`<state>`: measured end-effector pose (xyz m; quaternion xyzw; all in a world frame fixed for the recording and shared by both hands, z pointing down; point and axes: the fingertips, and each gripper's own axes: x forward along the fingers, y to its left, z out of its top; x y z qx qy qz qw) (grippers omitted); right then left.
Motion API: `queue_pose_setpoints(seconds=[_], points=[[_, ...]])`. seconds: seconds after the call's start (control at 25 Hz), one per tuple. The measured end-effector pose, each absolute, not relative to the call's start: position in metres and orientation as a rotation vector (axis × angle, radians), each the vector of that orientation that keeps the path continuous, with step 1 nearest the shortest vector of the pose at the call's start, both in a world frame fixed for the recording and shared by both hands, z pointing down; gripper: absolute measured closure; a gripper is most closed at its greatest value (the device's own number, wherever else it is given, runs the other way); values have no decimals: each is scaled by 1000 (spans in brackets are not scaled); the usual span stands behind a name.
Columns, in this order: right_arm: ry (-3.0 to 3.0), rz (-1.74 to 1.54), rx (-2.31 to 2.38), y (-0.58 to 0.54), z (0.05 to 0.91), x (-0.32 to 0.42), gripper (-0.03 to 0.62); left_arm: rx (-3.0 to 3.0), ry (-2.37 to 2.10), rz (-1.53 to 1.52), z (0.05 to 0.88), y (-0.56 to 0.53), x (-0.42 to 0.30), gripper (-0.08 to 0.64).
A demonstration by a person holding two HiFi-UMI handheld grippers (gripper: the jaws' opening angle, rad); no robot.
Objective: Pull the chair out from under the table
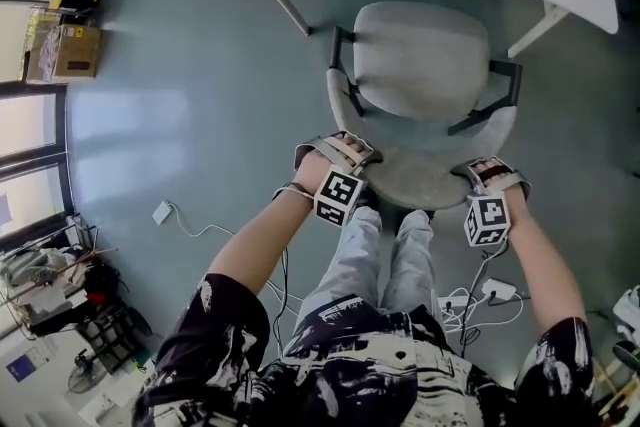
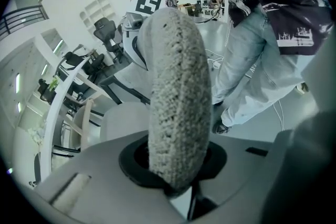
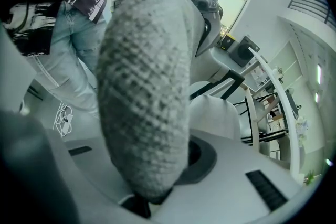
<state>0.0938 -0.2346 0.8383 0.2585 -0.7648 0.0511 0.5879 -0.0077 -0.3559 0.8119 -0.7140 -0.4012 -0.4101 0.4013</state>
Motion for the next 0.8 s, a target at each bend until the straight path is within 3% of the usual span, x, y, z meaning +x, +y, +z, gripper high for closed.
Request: queue_pose_setpoints(seconds=[0.8], points=[[-1767,102,572,-112,840,-18,530,-1807,-1029,-1080,812,-234,-121,488]])
